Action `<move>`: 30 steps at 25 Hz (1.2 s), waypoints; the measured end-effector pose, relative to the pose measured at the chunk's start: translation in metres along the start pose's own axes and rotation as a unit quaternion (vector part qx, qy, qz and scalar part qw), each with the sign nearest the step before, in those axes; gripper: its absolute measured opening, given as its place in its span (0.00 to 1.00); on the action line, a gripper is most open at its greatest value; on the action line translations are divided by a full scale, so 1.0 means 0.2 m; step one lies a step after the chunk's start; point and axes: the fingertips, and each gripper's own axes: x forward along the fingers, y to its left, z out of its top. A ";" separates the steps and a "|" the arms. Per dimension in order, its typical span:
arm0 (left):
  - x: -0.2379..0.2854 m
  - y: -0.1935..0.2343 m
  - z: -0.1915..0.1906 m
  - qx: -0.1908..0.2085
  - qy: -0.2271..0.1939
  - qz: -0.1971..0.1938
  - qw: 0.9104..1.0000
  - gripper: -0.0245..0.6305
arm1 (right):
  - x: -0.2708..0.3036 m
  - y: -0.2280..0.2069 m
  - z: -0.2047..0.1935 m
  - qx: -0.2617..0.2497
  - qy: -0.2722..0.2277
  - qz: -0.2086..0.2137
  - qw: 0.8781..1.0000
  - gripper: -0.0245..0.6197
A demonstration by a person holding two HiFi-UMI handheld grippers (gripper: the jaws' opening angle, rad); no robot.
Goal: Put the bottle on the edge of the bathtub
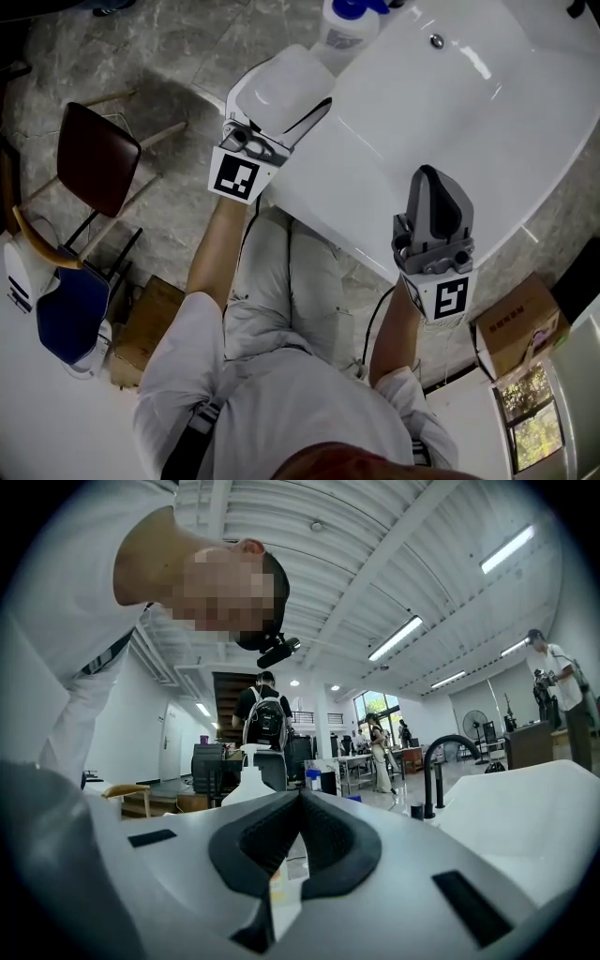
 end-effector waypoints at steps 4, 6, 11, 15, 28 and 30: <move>0.00 0.00 -0.01 0.015 0.006 -0.006 1.000 0.64 | -0.02 0.00 -0.02 0.002 0.012 0.001 1.000 0.04; 0.00 0.00 -0.02 0.025 0.015 -0.014 0.999 0.67 | -0.03 0.01 -0.03 0.007 0.017 -0.002 1.000 0.04; -0.02 -0.01 -0.04 0.024 0.047 -0.016 0.998 0.80 | -0.05 0.03 0.01 0.015 0.024 -0.002 1.000 0.04; -0.06 0.00 -0.01 0.023 0.062 -0.007 0.998 0.88 | -0.09 0.07 0.10 0.025 0.022 0.001 0.999 0.04; -0.18 -0.06 0.50 0.020 0.057 0.030 0.998 0.93 | -0.30 0.13 0.62 0.013 0.018 -0.014 1.000 0.04; -0.22 -0.10 0.61 0.020 0.060 0.026 0.998 0.85 | -0.34 0.15 0.72 0.013 0.016 -0.017 1.000 0.04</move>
